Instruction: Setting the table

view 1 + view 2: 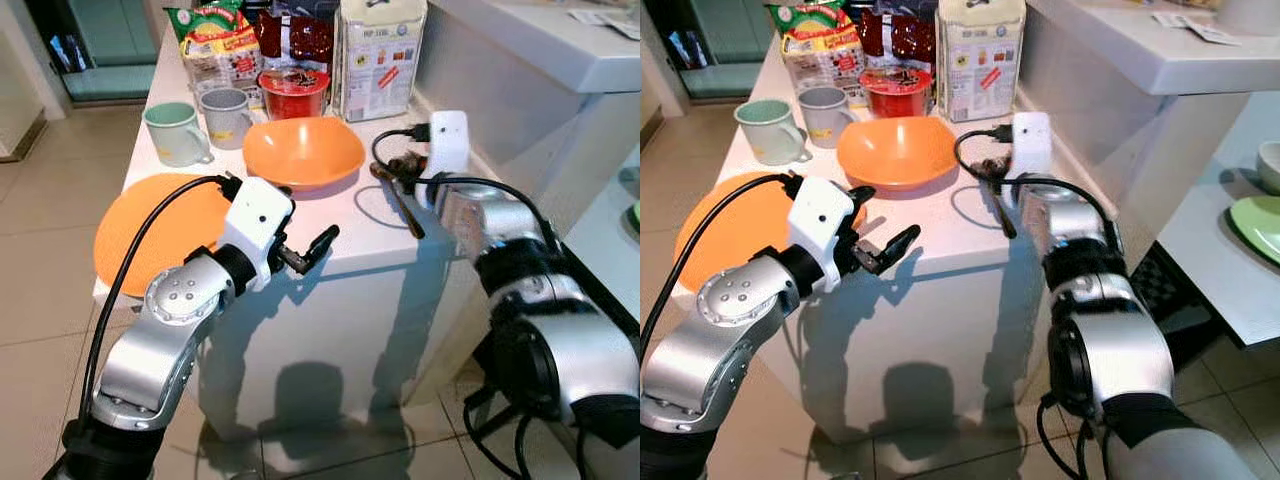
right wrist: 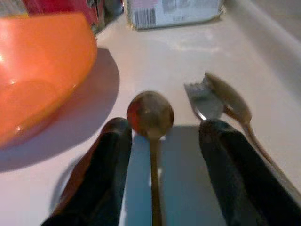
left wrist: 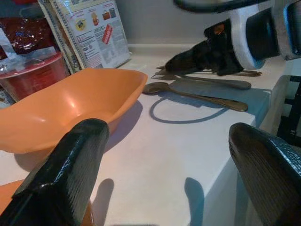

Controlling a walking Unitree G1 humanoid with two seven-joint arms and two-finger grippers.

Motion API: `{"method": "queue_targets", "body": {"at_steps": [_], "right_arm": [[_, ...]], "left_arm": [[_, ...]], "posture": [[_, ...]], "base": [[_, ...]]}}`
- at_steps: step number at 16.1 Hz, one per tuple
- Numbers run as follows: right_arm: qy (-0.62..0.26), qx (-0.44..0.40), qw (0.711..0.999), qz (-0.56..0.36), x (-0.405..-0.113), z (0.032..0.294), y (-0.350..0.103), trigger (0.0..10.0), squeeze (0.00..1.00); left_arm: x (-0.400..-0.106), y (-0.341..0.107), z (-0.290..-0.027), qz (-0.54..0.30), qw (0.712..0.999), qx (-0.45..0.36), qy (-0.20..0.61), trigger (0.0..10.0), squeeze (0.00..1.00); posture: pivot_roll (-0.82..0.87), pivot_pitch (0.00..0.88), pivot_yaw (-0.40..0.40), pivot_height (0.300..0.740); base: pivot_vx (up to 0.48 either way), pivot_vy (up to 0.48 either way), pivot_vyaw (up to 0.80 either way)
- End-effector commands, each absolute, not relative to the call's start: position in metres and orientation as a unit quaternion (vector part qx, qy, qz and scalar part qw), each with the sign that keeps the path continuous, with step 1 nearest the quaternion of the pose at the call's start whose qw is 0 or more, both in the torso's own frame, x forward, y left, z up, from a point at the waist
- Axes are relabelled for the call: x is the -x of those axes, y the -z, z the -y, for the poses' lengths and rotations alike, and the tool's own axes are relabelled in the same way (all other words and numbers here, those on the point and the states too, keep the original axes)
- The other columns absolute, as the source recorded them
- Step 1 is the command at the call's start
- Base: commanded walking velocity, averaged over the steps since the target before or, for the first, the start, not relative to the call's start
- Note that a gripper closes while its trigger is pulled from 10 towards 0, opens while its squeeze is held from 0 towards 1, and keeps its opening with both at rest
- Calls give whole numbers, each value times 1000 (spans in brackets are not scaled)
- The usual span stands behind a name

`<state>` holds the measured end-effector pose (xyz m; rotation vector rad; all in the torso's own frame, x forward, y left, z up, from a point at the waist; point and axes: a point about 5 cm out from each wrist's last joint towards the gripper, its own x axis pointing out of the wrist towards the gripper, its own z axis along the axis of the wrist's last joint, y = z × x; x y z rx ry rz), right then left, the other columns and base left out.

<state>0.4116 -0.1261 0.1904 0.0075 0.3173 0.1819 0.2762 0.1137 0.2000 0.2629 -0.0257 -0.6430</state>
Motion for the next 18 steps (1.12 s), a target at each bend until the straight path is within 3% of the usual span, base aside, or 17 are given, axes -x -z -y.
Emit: {"method": "queue_targets", "body": {"at_steps": [1,2,11,13,14,15,18], "right_arm": [[-90,20,982,-165,-414,120,-197,10000,820],[-91,36,979,-177,-414,118,-196,10000,0],[-80,-18,960,-269,-407,122,-172,10000,0],[-85,-49,953,-286,-405,122,-167,4431,0],[-85,-55,952,-289,-404,123,-166,2745,0],[-84,-60,951,-291,-404,124,-165,0,0],[-87,-59,948,-301,-403,126,-163,0,0]], "left_arm": [[-276,-207,-113,22,937,-135,322,10000,0],[-276,-207,-113,21,937,-136,322,10000,0],[-276,-207,-113,19,936,-136,324,10000,0],[-276,-207,-113,19,936,-136,324,10000,0],[-276,-207,-113,19,936,-136,324,10000,0],[-276,-207,-113,19,936,-136,324,10000,0],[-275,-207,-112,19,935,-136,328,10000,0]], "posture": [[54,0,2,740],[54,0,2,740],[55,0,-2,740],[55,0,-1,740],[55,0,-1,740],[55,0,-1,740],[53,0,1,740]], "base": [[0,0,0],[0,0,0],[0,0,0],[0,0,0],[0,0,0],[0,0,0],[0,0,0]]}}
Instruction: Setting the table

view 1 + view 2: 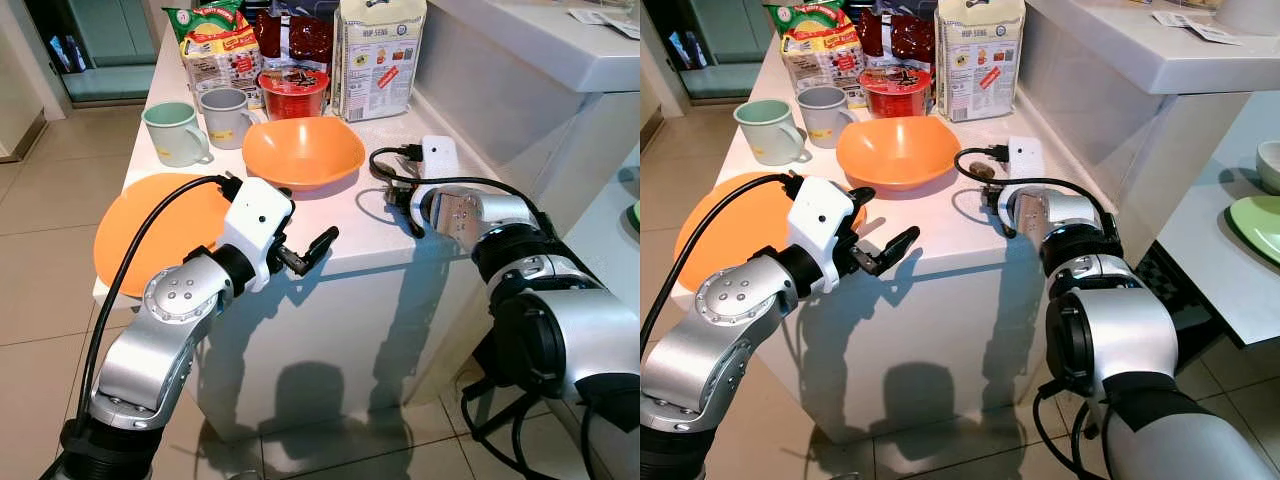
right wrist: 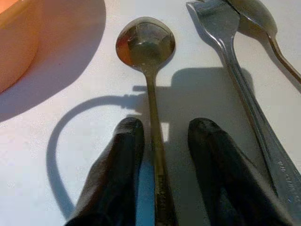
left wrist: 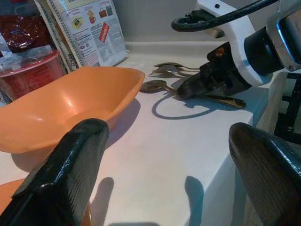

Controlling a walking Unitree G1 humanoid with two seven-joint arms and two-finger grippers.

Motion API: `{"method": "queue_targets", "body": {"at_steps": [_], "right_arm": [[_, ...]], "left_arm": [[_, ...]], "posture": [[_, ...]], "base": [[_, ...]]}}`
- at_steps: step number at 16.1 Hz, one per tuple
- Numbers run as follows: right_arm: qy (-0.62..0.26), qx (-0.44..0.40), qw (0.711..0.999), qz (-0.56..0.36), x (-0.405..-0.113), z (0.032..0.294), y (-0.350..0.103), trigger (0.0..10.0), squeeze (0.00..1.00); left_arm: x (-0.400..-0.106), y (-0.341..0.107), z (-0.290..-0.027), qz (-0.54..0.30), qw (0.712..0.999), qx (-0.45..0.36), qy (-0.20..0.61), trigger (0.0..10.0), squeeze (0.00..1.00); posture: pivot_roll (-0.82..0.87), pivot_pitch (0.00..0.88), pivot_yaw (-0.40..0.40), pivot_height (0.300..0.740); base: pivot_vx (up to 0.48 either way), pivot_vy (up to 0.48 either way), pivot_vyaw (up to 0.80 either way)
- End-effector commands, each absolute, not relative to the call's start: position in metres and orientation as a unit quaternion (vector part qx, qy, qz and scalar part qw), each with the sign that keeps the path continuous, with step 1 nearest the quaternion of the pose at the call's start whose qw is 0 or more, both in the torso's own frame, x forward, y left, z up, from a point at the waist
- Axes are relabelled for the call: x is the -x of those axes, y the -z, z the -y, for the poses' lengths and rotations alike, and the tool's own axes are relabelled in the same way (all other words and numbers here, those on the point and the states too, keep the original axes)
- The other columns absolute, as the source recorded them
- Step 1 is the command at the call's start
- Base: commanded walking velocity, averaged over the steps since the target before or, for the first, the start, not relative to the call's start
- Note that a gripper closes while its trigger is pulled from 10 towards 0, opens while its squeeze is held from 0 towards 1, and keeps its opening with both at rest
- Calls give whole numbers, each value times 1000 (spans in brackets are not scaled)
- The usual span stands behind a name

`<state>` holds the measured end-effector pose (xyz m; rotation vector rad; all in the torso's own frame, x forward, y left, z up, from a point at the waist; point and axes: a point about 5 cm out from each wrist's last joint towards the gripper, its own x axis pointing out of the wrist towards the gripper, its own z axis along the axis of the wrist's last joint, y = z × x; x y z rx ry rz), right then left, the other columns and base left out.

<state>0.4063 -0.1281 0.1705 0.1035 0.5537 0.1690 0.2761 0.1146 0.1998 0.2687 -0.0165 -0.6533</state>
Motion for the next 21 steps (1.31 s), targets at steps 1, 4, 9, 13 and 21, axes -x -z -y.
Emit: {"method": "queue_targets", "body": {"at_steps": [1,4,9,13,21], "right_arm": [[-87,-57,948,-302,-403,126,-163,0,0],[-88,-43,948,-303,-403,127,-163,0,0],[-90,-31,948,-304,-402,127,-162,0,0],[-91,-27,950,-298,-403,125,-163,0,0],[-59,-71,976,-199,-415,132,-194,0,0]], "left_arm": [[-275,-207,-112,19,935,-136,328,10000,0],[-276,-207,-111,19,934,-136,329,10000,0],[-277,-207,-111,20,933,-138,331,10000,0],[-280,-208,-111,24,934,-142,327,10000,0],[-293,-216,-111,50,940,-135,309,10000,0]], "posture": [[54,0,2,740],[54,0,4,740],[53,0,6,740],[54,0,-1,740],[33,0,16,740]], "base": [[0,0,0],[0,0,0],[0,0,0],[0,0,0],[0,0,0]]}}
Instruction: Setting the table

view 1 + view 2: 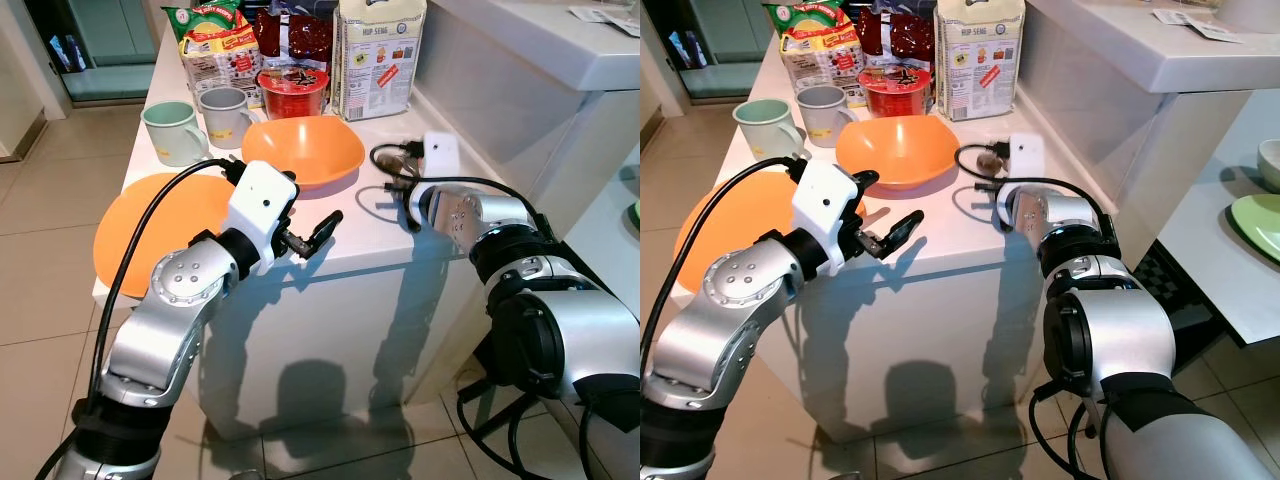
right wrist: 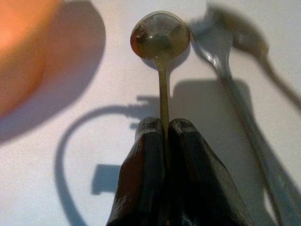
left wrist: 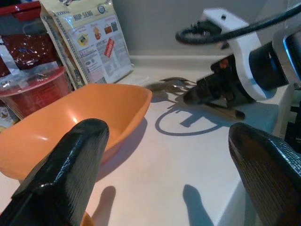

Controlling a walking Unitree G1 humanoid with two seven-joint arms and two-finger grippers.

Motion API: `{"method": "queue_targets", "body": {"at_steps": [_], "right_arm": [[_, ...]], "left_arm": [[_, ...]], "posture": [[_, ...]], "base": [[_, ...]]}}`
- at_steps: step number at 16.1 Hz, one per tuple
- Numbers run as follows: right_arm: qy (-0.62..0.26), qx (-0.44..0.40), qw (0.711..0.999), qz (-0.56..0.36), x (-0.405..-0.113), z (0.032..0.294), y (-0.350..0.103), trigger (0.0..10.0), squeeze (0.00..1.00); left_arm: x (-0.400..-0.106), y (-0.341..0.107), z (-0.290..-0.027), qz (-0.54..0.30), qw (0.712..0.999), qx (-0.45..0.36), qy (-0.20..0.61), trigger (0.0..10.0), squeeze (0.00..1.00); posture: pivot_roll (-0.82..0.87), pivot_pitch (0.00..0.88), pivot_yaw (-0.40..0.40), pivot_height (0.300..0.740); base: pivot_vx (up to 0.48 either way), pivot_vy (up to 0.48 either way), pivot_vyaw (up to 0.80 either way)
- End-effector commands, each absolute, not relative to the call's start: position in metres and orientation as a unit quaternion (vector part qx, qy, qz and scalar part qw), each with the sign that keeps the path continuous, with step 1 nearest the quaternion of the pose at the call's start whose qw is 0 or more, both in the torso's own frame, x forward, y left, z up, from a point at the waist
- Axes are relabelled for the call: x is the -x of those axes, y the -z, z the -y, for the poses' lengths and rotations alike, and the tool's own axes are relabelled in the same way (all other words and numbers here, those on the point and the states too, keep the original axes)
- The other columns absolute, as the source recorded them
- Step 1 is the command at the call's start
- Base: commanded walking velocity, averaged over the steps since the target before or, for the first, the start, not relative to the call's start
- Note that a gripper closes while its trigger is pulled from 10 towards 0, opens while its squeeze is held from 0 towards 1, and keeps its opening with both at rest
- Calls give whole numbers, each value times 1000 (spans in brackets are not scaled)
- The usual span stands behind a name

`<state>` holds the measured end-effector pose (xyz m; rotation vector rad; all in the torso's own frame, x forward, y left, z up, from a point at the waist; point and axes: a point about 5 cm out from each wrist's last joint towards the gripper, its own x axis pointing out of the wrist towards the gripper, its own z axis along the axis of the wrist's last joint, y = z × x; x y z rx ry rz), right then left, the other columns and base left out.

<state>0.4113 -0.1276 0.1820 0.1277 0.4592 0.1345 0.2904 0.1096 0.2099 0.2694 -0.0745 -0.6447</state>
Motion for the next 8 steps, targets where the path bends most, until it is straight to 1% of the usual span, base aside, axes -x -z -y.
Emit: {"method": "queue_targets", "body": {"at_steps": [1,4,7,8], "right_arm": [[-53,-65,982,-172,-417,135,-203,0,0],[-50,-28,991,-118,-414,139,-221,0,0],[-80,26,996,1,-394,136,-236,0,0],[-80,63,993,58,-382,137,-239,510,0]], "left_arm": [[-294,-217,-111,52,942,-134,304,10000,0],[-297,-219,-112,60,946,-128,290,10000,0],[-300,-222,-118,75,958,-117,251,10000,0],[-303,-225,-124,86,966,-112,216,10000,0]], "posture": [[31,0,17,740],[27,0,22,740],[32,0,16,740],[37,0,7,740]], "base": [[0,0,0],[0,0,0],[0,0,0],[0,0,0]]}}
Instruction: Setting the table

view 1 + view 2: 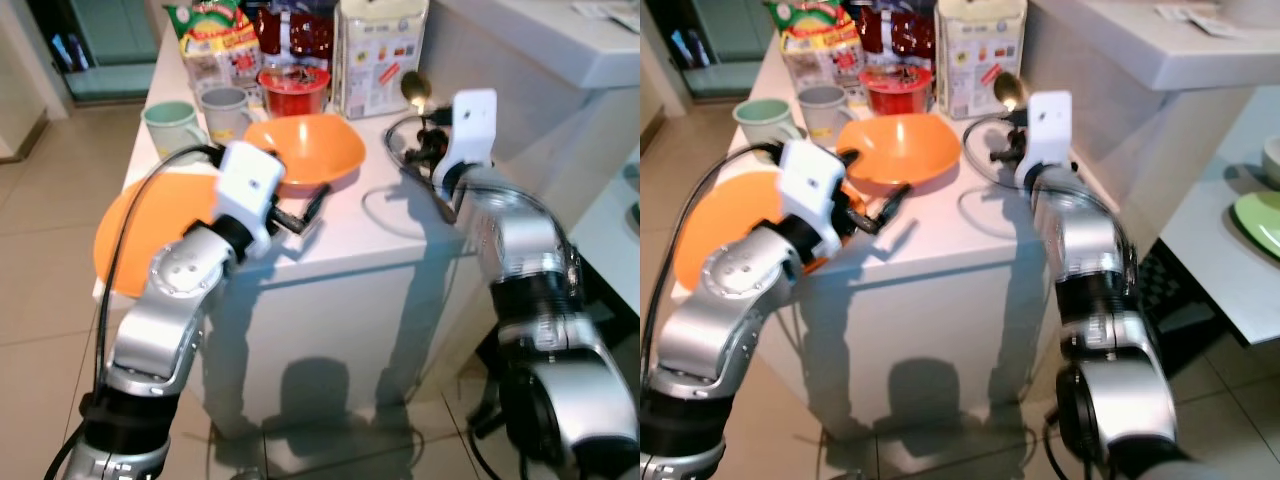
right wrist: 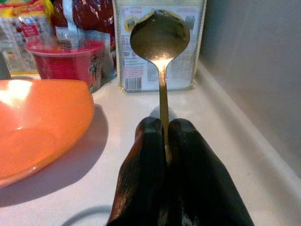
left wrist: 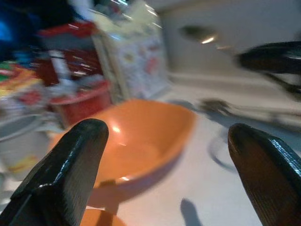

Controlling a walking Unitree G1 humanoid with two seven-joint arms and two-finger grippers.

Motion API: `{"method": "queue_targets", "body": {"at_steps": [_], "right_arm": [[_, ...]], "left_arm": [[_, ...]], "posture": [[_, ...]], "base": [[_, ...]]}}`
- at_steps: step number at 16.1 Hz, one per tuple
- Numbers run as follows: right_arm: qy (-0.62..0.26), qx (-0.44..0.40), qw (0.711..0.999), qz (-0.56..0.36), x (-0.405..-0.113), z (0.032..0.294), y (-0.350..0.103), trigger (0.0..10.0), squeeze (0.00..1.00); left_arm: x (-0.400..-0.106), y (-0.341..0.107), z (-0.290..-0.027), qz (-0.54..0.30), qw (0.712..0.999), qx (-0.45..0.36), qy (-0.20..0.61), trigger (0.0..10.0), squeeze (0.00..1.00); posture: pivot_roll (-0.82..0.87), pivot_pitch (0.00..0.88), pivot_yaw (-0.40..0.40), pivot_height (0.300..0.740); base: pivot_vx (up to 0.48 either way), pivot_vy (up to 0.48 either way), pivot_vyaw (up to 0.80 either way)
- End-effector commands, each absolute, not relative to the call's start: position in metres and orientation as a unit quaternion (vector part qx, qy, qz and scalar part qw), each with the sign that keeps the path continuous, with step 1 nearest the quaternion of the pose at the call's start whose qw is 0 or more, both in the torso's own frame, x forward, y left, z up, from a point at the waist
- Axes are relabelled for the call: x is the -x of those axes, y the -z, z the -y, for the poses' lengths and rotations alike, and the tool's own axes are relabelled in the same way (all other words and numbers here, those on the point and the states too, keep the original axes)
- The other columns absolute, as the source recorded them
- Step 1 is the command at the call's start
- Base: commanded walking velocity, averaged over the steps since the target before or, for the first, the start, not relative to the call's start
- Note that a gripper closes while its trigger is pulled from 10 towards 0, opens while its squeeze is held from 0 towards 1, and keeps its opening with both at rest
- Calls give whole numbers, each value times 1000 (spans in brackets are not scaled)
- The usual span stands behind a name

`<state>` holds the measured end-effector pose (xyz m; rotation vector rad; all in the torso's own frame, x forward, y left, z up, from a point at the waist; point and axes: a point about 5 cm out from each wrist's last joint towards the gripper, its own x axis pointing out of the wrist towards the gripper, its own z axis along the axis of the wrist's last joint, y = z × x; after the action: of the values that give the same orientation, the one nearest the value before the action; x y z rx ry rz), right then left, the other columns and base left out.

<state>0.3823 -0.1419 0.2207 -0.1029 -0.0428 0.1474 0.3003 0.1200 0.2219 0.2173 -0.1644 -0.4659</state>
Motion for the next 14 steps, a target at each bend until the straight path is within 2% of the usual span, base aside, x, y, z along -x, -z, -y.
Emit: {"method": "queue_targets", "body": {"at_steps": [1,3,4,6,10,14], "right_arm": [[-76,74,988,111,-369,138,-242,10000,0],[-106,27,972,206,-327,135,-244,10000,0],[-112,25,972,208,-323,135,-243,10000,0],[-134,20,952,274,-292,136,-236,10000,0],[-141,54,941,301,-253,136,-207,10000,0],[-142,47,938,313,-239,136,-204,10000,0]], "left_arm": [[-305,-228,-130,96,973,-100,183,10000,0],[-305,-226,-138,103,980,-71,152,10000,0],[-305,-226,-137,105,980,-71,151,10000,0],[-303,-227,-139,123,981,-57,141,10000,0],[-292,-215,-138,124,976,-54,171,10000,0],[-288,-209,-141,121,975,-65,172,10000,0]], "posture": [[33,0,11,740],[14,0,23,740],[14,0,23,740],[24,0,8,740],[30,0,6,740],[17,0,18,740]], "base": [[0,0,0],[0,0,0],[0,0,0],[0,0,0],[0,0,0],[0,0,0]]}}
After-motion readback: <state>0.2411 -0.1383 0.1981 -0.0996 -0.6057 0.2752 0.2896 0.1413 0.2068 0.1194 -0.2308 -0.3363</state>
